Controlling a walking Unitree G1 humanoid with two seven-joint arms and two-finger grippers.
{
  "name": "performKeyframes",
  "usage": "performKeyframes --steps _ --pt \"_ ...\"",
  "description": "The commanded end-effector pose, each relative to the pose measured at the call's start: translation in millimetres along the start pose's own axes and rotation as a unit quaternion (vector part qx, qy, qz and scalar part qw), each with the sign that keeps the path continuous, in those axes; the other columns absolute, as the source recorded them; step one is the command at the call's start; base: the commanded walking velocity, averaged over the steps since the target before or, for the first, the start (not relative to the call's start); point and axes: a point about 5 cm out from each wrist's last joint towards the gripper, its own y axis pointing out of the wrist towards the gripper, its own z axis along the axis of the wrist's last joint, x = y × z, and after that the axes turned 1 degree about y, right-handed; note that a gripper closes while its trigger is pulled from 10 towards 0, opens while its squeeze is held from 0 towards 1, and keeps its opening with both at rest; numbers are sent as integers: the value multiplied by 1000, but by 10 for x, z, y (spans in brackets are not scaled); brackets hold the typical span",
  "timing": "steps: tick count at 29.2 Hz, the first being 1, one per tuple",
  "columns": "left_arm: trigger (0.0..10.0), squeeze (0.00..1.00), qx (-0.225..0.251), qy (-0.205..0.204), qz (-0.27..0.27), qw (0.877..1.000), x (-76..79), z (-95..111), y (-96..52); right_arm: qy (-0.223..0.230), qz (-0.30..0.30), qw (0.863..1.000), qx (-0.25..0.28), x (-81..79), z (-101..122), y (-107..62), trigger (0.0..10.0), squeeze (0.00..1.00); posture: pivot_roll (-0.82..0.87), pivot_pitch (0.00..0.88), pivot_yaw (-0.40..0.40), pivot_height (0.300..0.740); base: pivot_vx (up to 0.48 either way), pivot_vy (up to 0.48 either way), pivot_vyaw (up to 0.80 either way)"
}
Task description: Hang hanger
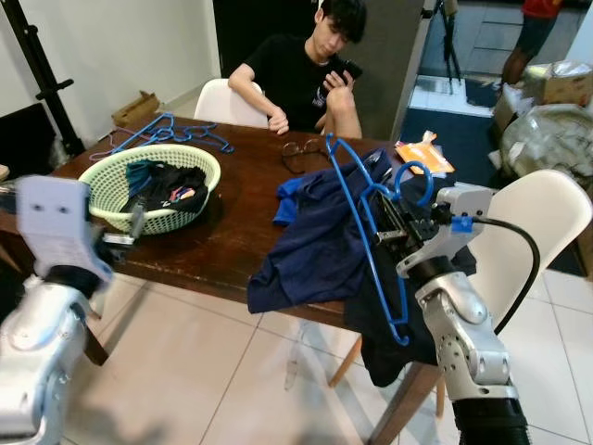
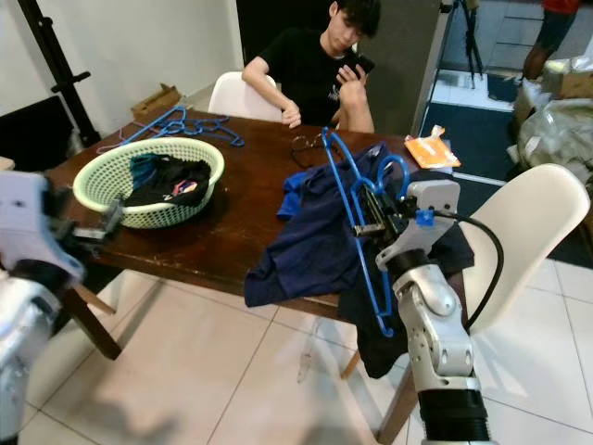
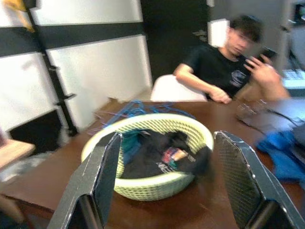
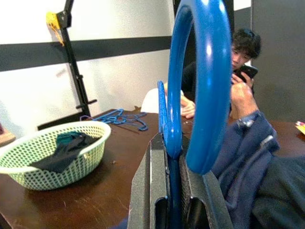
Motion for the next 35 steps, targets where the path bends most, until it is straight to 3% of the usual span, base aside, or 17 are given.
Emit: performKeyframes --steps 1,8,16,20,27,32,35 --pt "10000 0 -1 -5 6 1000 -13 11 16 -14 41 999 -1 -105 61 50 10000 0 111 0 -18 740 480 0 638" --pt "10000 0 -9 -13 11 1000 24 -24 1 -22 85 996 -12 -288 113 18 10000 0 110 0 -17 740 480 0 754" --pt "10000 0 -11 -20 8 1000 40 -16 21 -8 80 997 -9 -305 142 40 10000 0 111 0 -15 740 480 0 800" --pt "10000 0 -6 -32 -9 999 71 25 65 16 58 998 -7 -269 160 83 10000 0 113 0 -13 740 480 0 0" --pt "10000 0 -10 -62 -72 995 259 54 129 24 54 998 -3 -279 220 121 10000 0 116 0 -3 740 428 0 -800" --pt "10000 0 -64 -70 -77 993 313 -122 105 24 49 998 5 -287 267 130 10000 0 114 0 0 740 254 0 0" --pt "10000 0 -106 -80 -109 985 387 -235 80 23 47 999 10 -278 295 131 10000 0 113 0 0 740 0 0 0"
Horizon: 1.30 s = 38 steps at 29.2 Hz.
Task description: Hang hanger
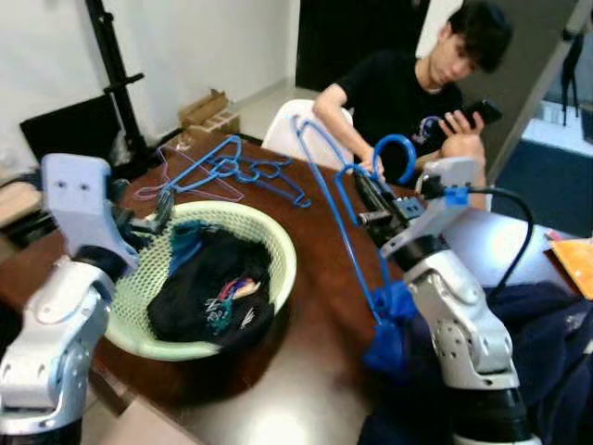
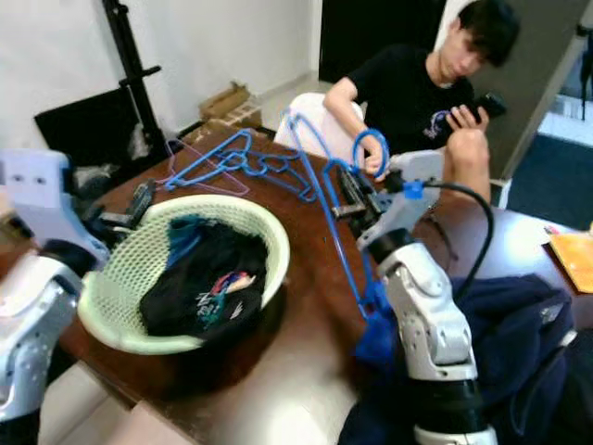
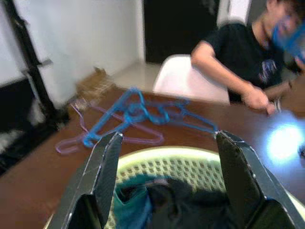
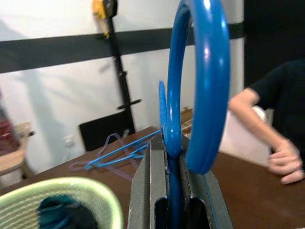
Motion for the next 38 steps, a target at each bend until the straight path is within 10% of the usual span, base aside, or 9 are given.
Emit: performKeyframes --steps 1,16,38 --pt "10000 0 -52 -7 -23 998 14 -154 -21 6 9 1000 1 -59 13 13 10000 0 113 0 0 740 0 0 0" --pt "10000 0 -246 7 -39 968 30 -724 -288 2 4 1000 -8 -33 54 14 10000 0 106 0 -6 740 0 0 0" --pt "10000 0 -244 18 44 968 -366 -791 -21 -14 2 999 -31 17 96 -42 10000 0 51 22 -6 740 0 0 -240"
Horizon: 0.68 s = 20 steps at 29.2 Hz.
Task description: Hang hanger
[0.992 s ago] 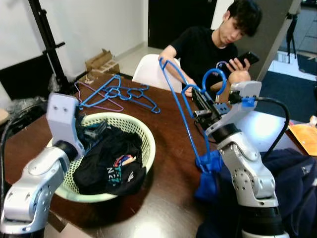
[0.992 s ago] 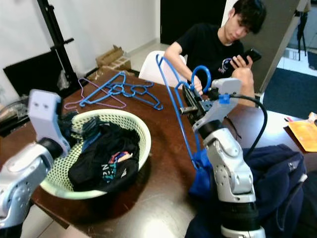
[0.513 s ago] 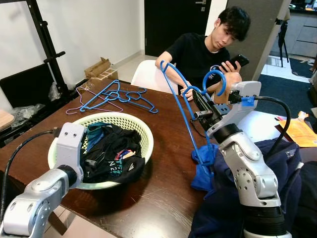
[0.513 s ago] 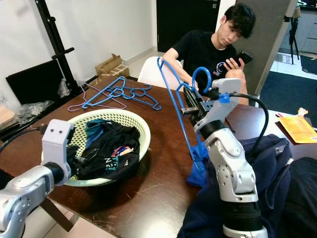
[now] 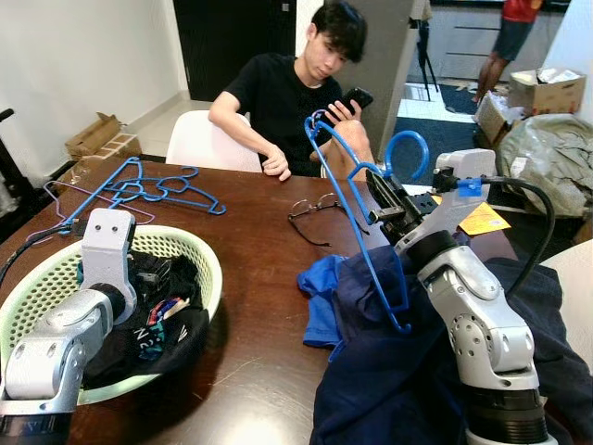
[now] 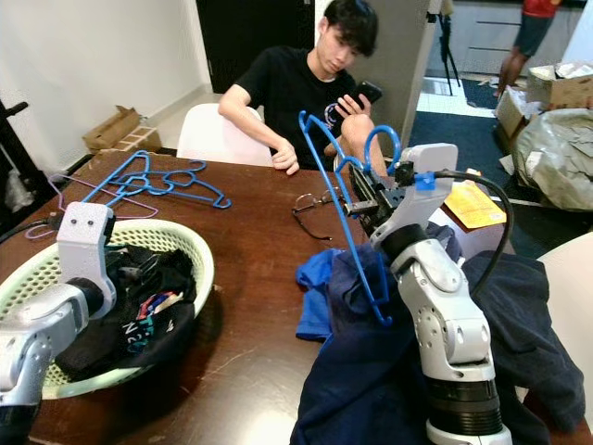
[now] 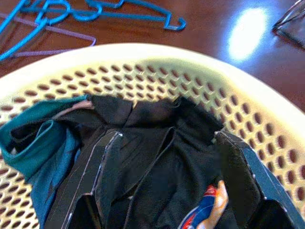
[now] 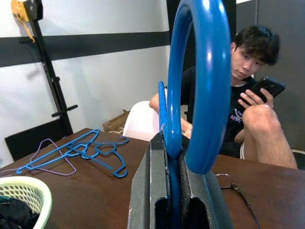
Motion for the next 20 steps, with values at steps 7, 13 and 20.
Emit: performKeyframes --steps 7,13,20 --pt "10000 0 -73 -21 39 996 -32 -260 -30 -4 9 1000 -5 -14 34 -28 10000 0 45 25 -12 740 0 0 0" --pt "10000 0 -131 -38 38 990 6 -488 -41 -7 11 1000 -9 -31 38 -19 10000 0 43 31 -14 740 0 0 0" --pt "5961 0 -155 -38 44 986 -4 -585 -28 -10 7 1000 -15 -24 29 -27 10000 0 39 35 -13 740 0 0 0"
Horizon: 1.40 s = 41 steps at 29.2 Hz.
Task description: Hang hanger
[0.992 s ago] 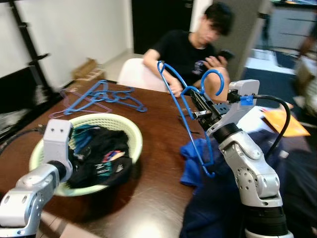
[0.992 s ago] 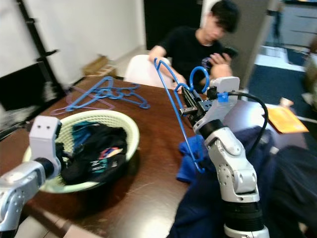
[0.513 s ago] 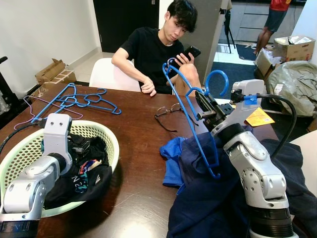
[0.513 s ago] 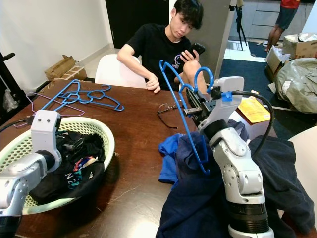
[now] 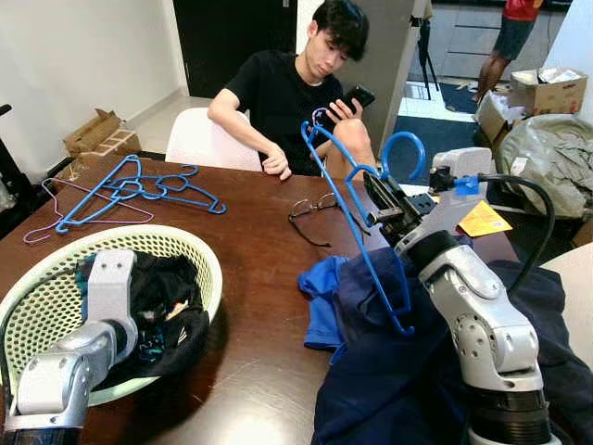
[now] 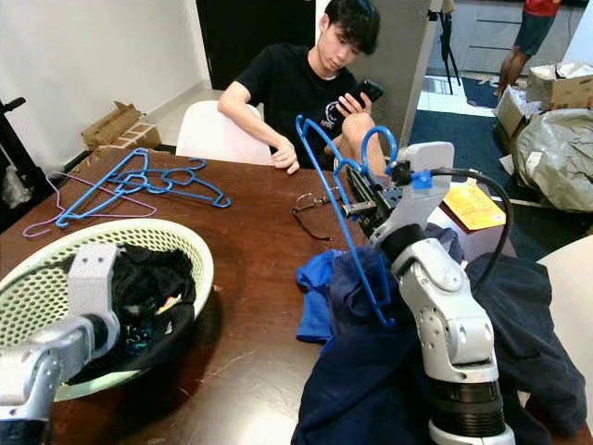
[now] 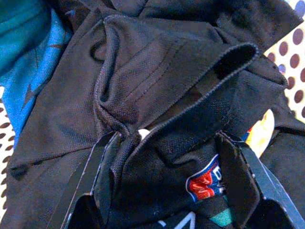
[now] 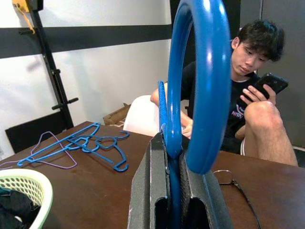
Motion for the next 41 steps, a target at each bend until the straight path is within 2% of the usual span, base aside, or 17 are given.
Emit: performKeyframes --steps 1,2,11,13,15,18,19,24,25,26,27,28,29,31,39,40,41 --pt "5961 0 -22 -2 9 1000 -15 -85 19 -6 2 1000 -3 -7 14 -18 10000 0 39 35 -13 740 0 0 0" --pt "0 0 -19 1 16 1000 -32 -68 16 -7 -1 1000 -5 0 10 -22 10000 0 39 35 -13 740 0 0 0" --pt "0 0 10 25 57 998 -168 74 -20 -7 -6 1000 -5 5 5 -13 10000 0 45 32 -15 740 0 0 0" --pt "0 0 80 54 69 993 -173 335 -68 -7 -10 1000 -4 15 6 -7 10000 0 50 30 -18 740 0 0 0" --pt "0 0 108 65 72 989 -162 439 -92 -7 -11 1000 -4 20 5 -7 10000 0 50 30 -18 740 0 0 0" --pt "0 0 224 72 72 969 -98 939 -258 -8 -14 1000 -4 28 -2 0 10000 0 58 23 -17 740 0 0 0" --pt "0 0 224 72 72 969 -98 939 -258 -8 -14 1000 -4 28 -2 0 10000 0 58 23 -17 740 0 0 0" --pt "0 0 384 71 63 918 -40 1763 -718 -6 -17 1000 0 35 -7 21 10000 0 67 10 -16 740 0 0 0" --pt "0 0 384 71 63 918 -40 1763 -718 -6 -17 1000 0 35 -7 21 10000 0 67 10 -16 740 0 0 0" --pt "0 0 408 76 56 908 -17 1882 -806 -5 -17 1000 1 36 -9 24 10000 0 67 10 -16 740 0 0 0" --pt "0 0 408 76 56 908 -17 1882 -806 -5 -17 1000 1 36 -9 24 10000 0 67 10 -16 740 0 0 0" --pt "0 0 435 78 39 896 27 2020 -907 -5 -17 1000 1 37 -13 33 10000 0 71 4 -16 740 0 0 0" --pt "0 0 435 78 39 896 27 2020 -907 -5 -17 1000 1 37 -13 33 10000 0 71 4 -16 740 0 0 0" --pt "0 0 474 85 13 876 113 2232 -1082 -3 -17 1000 4 37 -10 56 10000 0 76 0 -14 740 0 0 0" --pt "0 0 494 86 -11 865 203 2319 -1147 -3 -19 1000 7 39 -8 66 10000 0 77 0 -12 740 0 0 0" --pt "392 0 497 89 -14 863 234 2323 -1159 -2 -20 1000 8 42 -6 65 10000 0 79 0 -12 740 0 0 0" --pt "3176 0 464 116 -49 877 367 2207 -1045 -3 -22 1000 7 49 -9 62 10000 0 81 0 -10 740 0 0 0"
